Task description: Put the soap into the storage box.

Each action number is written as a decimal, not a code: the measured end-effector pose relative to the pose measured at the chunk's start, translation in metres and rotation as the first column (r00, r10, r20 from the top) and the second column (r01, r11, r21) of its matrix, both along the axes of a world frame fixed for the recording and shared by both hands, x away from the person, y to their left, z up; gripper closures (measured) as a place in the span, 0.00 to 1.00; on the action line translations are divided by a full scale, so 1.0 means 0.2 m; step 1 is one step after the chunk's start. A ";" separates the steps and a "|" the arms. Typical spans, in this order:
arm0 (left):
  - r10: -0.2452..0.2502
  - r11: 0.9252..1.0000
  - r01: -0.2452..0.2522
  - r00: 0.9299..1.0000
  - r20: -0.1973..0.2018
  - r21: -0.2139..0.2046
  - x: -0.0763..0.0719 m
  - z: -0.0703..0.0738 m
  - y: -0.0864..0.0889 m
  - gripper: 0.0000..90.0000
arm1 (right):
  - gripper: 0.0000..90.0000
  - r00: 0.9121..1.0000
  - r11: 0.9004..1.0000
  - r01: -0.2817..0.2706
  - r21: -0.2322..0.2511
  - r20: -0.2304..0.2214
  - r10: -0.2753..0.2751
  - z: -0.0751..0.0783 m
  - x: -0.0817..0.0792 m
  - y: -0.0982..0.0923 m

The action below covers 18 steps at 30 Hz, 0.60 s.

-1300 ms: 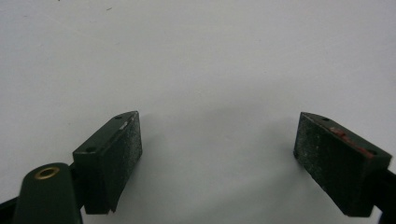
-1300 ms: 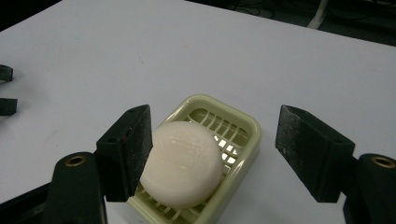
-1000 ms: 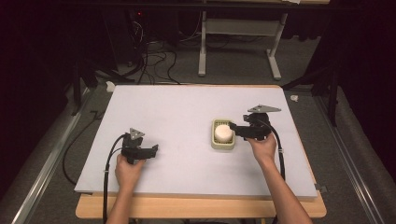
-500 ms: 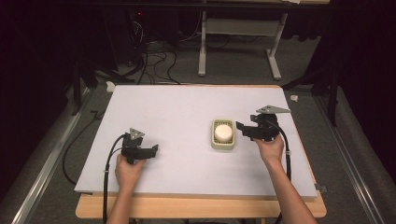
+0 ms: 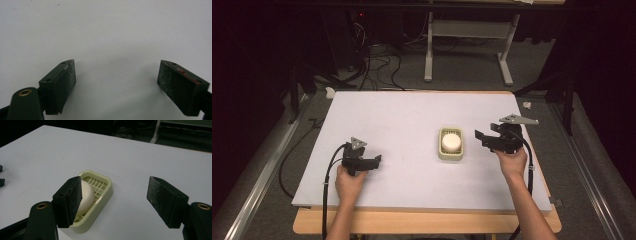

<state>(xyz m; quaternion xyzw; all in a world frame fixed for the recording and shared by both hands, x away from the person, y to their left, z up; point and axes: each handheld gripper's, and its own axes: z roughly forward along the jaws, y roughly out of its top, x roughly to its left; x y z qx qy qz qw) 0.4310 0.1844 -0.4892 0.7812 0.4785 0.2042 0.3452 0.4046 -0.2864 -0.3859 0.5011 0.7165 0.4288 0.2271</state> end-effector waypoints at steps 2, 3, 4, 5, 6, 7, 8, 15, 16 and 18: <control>0.000 1.000 0.000 1.000 -0.001 0.001 0.00 0.00 0.00 0.17 | 0.32 1.000 1.000 0.004 0.006 0.008 -0.004 0.01 -0.01 -0.01; 0.000 1.000 0.000 1.000 0.000 0.000 0.00 0.00 0.00 0.17 | 0.32 1.000 1.000 0.005 0.007 0.010 -0.005 0.01 -0.01 -0.02; 0.000 1.000 0.000 1.000 0.000 0.000 0.00 0.00 0.00 0.17 | 0.32 1.000 1.000 0.007 0.008 0.011 -0.007 0.01 -0.02 -0.03; 0.000 1.000 0.000 1.000 0.000 0.000 0.00 0.00 0.00 0.17 | 0.32 1.000 1.000 0.009 0.009 0.014 -0.009 0.01 -0.02 -0.04; 0.000 1.000 0.000 1.000 -0.001 0.001 0.00 0.00 0.00 0.17 | 0.32 1.000 1.000 0.011 0.007 0.015 -0.011 0.01 -0.02 -0.04; 0.000 1.000 0.000 1.000 -0.001 0.000 0.00 0.00 0.00 0.17 | 0.32 1.000 1.000 0.014 0.006 0.014 -0.014 0.02 -0.03 -0.05; 0.000 1.000 0.000 1.000 -0.001 0.001 0.00 0.00 0.00 0.17 | 0.32 1.000 1.000 0.016 0.010 0.017 -0.016 0.01 -0.03 -0.05; 0.000 1.000 0.000 1.000 0.001 0.001 0.00 0.00 0.00 0.18 | 0.32 0.999 0.999 0.021 0.024 0.026 -0.022 0.00 -0.06 -0.08; -0.001 1.000 0.001 1.000 0.001 0.002 0.00 0.00 0.00 0.17 | 0.32 0.999 0.999 0.026 0.027 0.023 -0.026 -0.01 -0.06 -0.09; 0.000 1.000 0.000 1.000 0.000 0.001 0.00 0.00 0.00 0.17 | 0.32 0.999 0.999 0.031 0.031 0.021 -0.031 -0.02 -0.07 -0.10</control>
